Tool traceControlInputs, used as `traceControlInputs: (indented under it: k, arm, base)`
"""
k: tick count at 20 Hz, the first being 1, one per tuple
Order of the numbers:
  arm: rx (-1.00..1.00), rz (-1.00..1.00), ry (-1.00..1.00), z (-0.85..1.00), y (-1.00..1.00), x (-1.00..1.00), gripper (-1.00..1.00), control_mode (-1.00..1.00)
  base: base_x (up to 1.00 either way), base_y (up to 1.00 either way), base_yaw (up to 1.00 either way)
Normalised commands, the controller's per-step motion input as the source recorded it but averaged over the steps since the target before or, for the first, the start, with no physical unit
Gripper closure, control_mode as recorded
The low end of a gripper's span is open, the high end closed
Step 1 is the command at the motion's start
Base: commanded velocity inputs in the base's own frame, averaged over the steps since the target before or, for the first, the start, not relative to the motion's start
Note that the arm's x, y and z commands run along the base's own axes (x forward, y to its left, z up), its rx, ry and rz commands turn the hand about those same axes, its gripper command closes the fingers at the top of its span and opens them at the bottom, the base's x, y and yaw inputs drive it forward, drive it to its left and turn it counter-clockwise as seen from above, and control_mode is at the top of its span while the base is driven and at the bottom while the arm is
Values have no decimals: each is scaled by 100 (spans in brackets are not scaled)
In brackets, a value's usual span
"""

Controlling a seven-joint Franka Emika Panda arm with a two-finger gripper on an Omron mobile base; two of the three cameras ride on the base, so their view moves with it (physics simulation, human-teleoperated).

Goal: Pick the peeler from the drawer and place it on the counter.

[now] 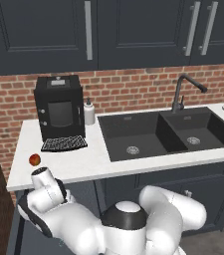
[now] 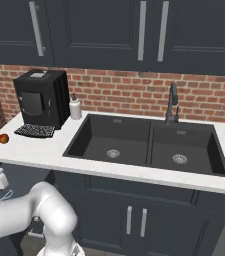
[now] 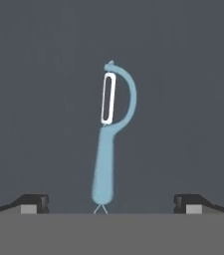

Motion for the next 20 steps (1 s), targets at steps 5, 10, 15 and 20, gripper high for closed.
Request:
traceControlInputs:
  k: [5,10,15,20]
  arm:
    - [0,-1,3,-27,22,4,-100,-100]
    - [1,0,4,-31,-16,0,-100,-100]
    - [4,0,1,-27,-33,0,-100,-100]
    - [0,0,0,-32,-2,0,-100,-100]
  base:
    - [0,0,0]
    - [0,0,0]
    - [0,0,0]
    - [0,0,0]
